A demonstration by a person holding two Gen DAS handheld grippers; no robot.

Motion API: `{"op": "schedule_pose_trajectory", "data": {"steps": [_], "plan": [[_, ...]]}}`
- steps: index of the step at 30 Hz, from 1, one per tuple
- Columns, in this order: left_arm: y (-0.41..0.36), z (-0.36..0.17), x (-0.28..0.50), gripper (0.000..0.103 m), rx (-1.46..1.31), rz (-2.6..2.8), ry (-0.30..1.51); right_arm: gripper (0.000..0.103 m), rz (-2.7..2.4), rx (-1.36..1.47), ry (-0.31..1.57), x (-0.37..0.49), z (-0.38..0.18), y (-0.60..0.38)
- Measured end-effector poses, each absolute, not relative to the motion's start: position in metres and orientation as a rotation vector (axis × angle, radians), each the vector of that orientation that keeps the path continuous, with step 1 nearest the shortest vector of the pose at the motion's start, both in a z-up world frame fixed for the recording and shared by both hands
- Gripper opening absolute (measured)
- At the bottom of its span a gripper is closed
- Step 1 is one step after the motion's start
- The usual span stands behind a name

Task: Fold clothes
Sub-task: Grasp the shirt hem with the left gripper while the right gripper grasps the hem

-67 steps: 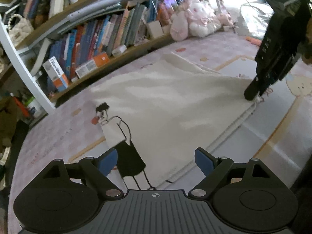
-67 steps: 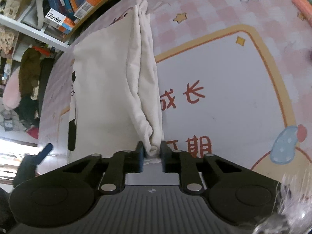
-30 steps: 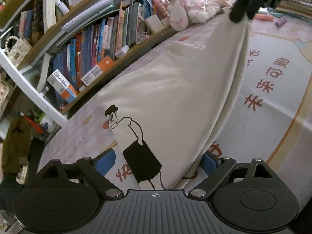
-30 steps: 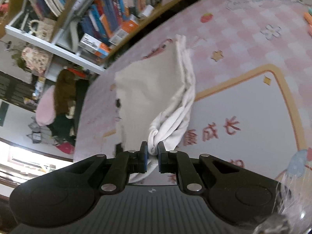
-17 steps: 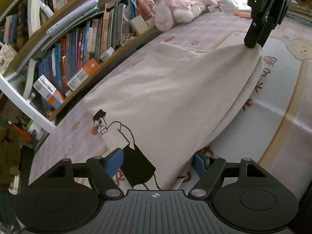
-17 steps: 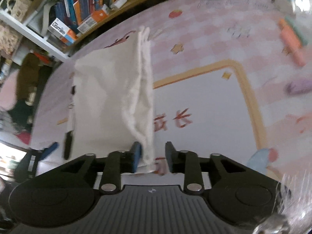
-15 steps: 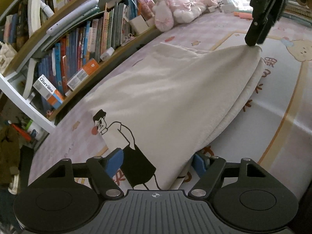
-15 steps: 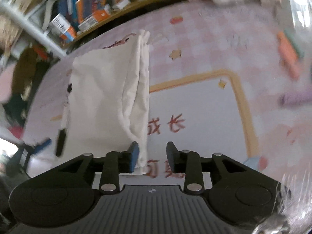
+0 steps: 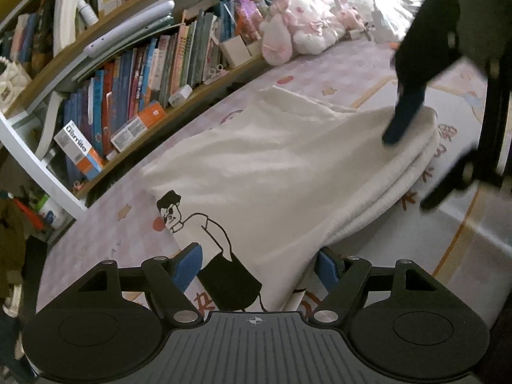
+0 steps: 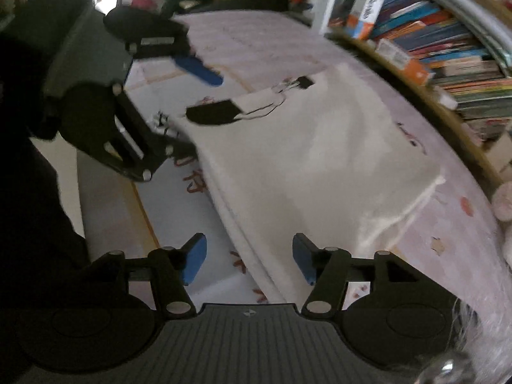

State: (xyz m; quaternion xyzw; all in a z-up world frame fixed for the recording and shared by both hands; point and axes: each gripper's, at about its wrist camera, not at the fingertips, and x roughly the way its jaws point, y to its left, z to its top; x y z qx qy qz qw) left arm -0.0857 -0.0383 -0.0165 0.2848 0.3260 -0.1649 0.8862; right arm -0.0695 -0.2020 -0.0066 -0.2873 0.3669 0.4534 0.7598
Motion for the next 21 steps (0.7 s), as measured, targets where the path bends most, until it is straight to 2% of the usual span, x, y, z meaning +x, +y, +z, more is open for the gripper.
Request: {"op": "schedule_pose_trajectory", "data": {"steps": [6,8,9,10,12,19,20,21], "plan": [[-0.032,-0.010,-0.079,0.077,0.514,-0.346,0.695,0.057,0.989,-0.705,0.827,-0.067,-0.023,-0.190],[-0.030,-0.008,-0.078,0.077,0.500,-0.346,0.698,0.054,0.985,-0.718,0.830,-0.067,-0.023,-0.190],[-0.030,-0.008,-0.078,0.076,0.500,-0.347,0.698,0.045,0.973,-0.732,0.824,-0.067,-0.022,-0.189],[-0.030,-0.009,-0.079,0.076,0.508,-0.351,0.697,0.029,0.959,-0.748,0.817,-0.067,-0.021,-0.188],[-0.031,-0.011,-0.081,0.076,0.524,-0.357,0.697,0.011,0.910,-0.790,0.794,-0.064,-0.020,-0.185],[-0.032,-0.027,-0.094,0.076,0.643,-0.350,0.697,0.007,0.863,-0.716,0.745,-0.055,0.011,-0.190],[-0.032,-0.029,-0.096,0.074,0.665,-0.346,0.698,0.007,0.860,-0.715,0.733,-0.056,0.016,-0.190],[-0.032,-0.031,-0.097,0.067,0.683,-0.348,0.697,0.007,0.858,-0.712,0.724,-0.056,0.020,-0.191]]}}
